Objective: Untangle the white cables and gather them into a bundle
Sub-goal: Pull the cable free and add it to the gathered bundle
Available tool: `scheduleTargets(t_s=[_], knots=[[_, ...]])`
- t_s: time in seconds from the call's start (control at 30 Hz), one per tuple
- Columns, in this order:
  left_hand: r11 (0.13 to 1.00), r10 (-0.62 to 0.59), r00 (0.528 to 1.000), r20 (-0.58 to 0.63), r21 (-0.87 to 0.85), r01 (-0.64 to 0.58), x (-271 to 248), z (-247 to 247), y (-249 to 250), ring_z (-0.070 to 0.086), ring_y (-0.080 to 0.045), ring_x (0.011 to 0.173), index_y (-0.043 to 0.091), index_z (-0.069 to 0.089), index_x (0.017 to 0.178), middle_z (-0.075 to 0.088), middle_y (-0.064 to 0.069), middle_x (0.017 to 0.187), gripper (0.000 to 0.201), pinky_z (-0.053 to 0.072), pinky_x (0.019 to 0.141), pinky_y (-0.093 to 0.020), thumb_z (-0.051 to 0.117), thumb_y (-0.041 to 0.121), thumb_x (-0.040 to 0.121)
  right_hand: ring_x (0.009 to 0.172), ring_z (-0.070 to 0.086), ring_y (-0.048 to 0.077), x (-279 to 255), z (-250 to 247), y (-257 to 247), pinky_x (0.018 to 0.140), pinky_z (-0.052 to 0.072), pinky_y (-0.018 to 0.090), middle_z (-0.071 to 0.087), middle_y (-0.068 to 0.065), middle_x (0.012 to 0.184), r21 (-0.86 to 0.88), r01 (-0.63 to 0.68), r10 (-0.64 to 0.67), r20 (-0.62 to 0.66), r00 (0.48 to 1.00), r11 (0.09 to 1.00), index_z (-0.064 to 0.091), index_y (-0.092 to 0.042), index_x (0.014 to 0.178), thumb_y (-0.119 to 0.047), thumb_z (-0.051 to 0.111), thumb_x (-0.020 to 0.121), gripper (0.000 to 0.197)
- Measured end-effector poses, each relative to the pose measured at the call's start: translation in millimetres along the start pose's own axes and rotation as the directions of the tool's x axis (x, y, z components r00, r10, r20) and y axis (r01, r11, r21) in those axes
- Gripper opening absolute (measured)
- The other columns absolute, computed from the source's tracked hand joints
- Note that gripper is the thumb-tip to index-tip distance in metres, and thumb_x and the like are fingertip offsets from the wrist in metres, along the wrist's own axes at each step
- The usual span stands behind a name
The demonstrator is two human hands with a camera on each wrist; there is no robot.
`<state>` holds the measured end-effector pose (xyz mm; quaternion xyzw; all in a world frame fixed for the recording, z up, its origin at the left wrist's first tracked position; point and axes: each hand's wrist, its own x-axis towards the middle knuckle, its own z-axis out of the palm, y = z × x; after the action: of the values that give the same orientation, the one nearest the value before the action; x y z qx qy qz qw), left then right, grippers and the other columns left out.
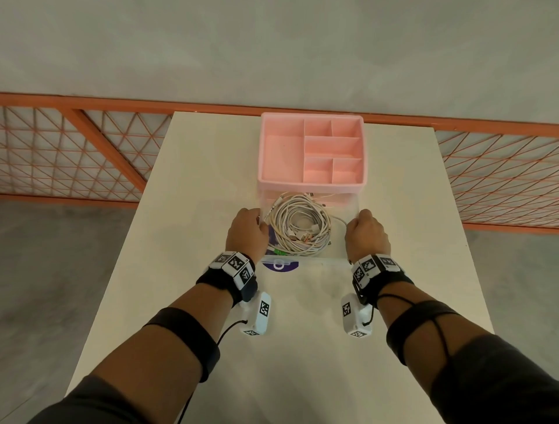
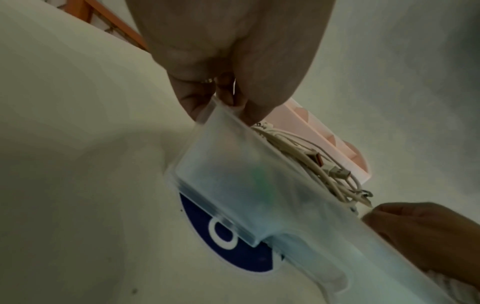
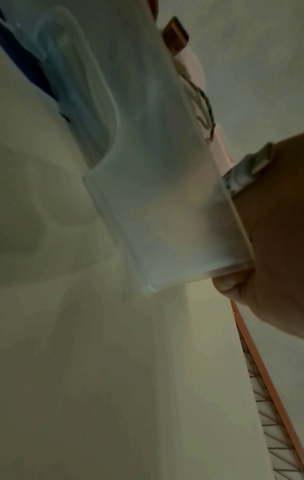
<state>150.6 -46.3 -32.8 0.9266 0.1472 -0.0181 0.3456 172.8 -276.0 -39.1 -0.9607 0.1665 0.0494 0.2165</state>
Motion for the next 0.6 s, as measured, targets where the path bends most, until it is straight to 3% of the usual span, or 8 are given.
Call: scheduleTargets(t_s=[0.2, 0.4, 0.6], knots=[[0.998, -0.046, 0.999, -0.023, -0.049, 0.045, 4.3, 1.3, 1.4, 0.06, -0.03, 0.098, 0.005, 0.065, 0.114, 0.059, -0.013, 0.112, 0.022, 0.044, 0.078, -0.032, 0.052, 0.012, 0.098, 0.072, 0.055, 0.037, -0.6, -1.9, 3.1, 0.064, 0.043, 0.039, 0.058, 0.013, 0.083, 0.104, 0.035, -0.036, 0.009, 0.999, 0.994, 0.046, -0.007, 0.087, -0.022, 0.032, 0.099, 0.023], [0.995, -0.076, 0.997, -0.031, -0.07, 0.074, 11.2, 2.1, -0.4, 0.06, -0.029, 0.097, 0.007, 0.064, 0.121, 0.058, -0.013, 0.114, 0.026, 0.043, 0.079, -0.03, 0.051, 0.012, 0.099, 0.068, 0.05, 0.033, 4.7, -4.7, 3.1, 0.06, 0.037, 0.035, 0.057, 0.012, 0.078, 0.172, 0.045, -0.053, 0.04, 0.998, 0.984, 0.047, -0.005, 0.085, -0.022, 0.037, 0.099, 0.025], [0.989, -0.092, 0.995, 0.021, -0.11, 0.094, 26.9, 1.6, 2.2, 0.063, -0.031, 0.109, 0.006, 0.062, 0.131, 0.065, -0.015, 0.121, 0.035, 0.043, 0.085, -0.028, 0.06, 0.02, 0.099, 0.08, 0.052, 0.028, 31.8, -14.5, -6.5, 0.071, 0.04, 0.032, 0.067, 0.016, 0.097, 0.219, -0.041, 0.021, 0.096, 0.995, 0.975, 0.062, -0.003, 0.098, -0.031, 0.052, 0.098, 0.03]])
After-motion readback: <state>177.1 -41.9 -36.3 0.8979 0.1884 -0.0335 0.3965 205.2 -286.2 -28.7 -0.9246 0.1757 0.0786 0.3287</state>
